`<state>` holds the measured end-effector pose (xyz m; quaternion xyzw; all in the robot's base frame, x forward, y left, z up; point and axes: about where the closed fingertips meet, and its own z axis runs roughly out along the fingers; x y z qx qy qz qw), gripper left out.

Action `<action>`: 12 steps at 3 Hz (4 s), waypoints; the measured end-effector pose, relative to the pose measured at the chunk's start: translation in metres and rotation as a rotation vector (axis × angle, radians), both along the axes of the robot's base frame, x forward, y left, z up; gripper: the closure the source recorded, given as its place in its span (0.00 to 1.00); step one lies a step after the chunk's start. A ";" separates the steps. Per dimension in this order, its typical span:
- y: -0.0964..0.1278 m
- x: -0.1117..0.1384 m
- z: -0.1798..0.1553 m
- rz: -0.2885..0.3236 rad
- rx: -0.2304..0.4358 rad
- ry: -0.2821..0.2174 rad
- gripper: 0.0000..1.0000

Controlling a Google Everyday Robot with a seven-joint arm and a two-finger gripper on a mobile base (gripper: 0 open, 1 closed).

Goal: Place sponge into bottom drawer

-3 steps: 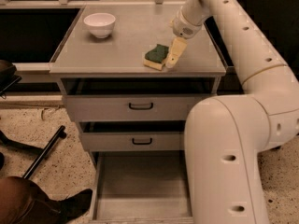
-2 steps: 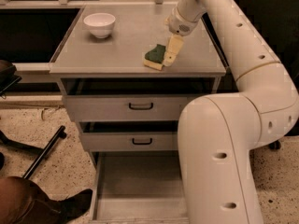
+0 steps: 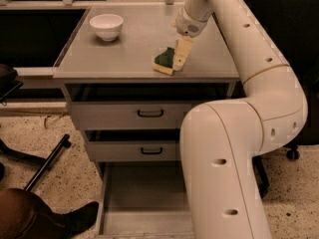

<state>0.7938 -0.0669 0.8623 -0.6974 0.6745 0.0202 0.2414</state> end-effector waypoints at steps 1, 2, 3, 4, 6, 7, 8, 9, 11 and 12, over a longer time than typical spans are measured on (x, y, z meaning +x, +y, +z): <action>-0.002 0.000 -0.007 -0.005 -0.002 0.021 0.00; 0.000 -0.001 -0.013 -0.002 -0.002 0.039 0.00; 0.000 -0.001 -0.019 -0.004 -0.003 0.057 0.13; 0.000 -0.001 -0.019 -0.004 -0.003 0.057 0.32; 0.000 -0.001 -0.019 -0.004 -0.003 0.057 0.79; 0.004 0.006 -0.007 -0.028 -0.017 0.015 0.99; 0.006 0.006 0.018 -0.024 -0.055 -0.055 1.00; -0.016 -0.011 0.078 -0.028 -0.043 -0.207 1.00; 0.000 -0.029 0.106 0.000 -0.014 -0.260 1.00; 0.006 -0.045 0.094 0.020 0.013 -0.213 1.00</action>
Offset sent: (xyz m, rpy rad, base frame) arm 0.0144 -0.0139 0.0022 -0.0187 0.0912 0.0077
